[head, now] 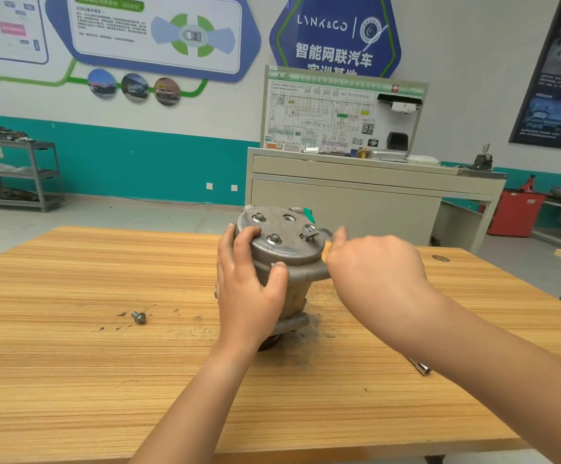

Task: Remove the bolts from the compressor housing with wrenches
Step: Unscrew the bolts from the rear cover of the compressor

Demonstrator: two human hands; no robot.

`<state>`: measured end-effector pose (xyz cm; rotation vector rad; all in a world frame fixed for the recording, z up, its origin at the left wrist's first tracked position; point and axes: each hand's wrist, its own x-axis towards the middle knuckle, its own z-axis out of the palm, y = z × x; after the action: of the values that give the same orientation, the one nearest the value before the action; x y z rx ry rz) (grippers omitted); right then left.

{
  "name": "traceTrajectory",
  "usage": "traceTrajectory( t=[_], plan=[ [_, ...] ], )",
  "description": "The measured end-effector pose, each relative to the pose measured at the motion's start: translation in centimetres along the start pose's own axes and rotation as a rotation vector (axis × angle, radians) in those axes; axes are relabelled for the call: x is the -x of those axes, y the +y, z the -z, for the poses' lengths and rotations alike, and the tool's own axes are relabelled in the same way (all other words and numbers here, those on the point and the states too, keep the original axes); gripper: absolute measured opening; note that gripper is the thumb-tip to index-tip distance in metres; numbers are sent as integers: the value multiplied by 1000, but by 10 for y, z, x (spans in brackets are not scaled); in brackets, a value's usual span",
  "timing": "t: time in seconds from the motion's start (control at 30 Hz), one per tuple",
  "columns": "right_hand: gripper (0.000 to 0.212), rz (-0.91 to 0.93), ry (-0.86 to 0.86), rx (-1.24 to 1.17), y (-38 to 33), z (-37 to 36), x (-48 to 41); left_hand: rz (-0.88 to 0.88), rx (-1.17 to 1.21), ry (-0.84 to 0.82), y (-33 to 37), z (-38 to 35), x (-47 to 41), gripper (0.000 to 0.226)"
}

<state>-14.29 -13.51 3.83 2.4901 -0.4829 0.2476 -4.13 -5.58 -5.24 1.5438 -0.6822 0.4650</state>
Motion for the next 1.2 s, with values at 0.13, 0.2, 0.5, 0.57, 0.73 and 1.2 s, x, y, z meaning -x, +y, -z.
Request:
traceTrajectory(
  t=[0.13, 0.2, 0.5, 0.57, 0.73, 1.2],
  plan=[
    [58, 25, 82, 8, 8, 1, 1, 8, 33, 10, 0, -2, -1, 61],
    [61, -5, 146, 17, 13, -10, 7, 4, 81, 20, -1, -1, 0, 44],
    [40, -59, 379, -205, 45, -65, -61, 17, 206, -87, -5, 9, -14, 41],
    [44, 19, 382, -205, 45, -66, -95, 24, 186, -109, -4, 9, -16, 41],
    [30, 403, 660, -270, 34, -40, -132, 24, 168, -106, -4, 12, -16, 40],
    [33, -90, 568, -709, 48, -56, -33, 33, 191, -89, -4, 14, -11, 41]
  ],
)
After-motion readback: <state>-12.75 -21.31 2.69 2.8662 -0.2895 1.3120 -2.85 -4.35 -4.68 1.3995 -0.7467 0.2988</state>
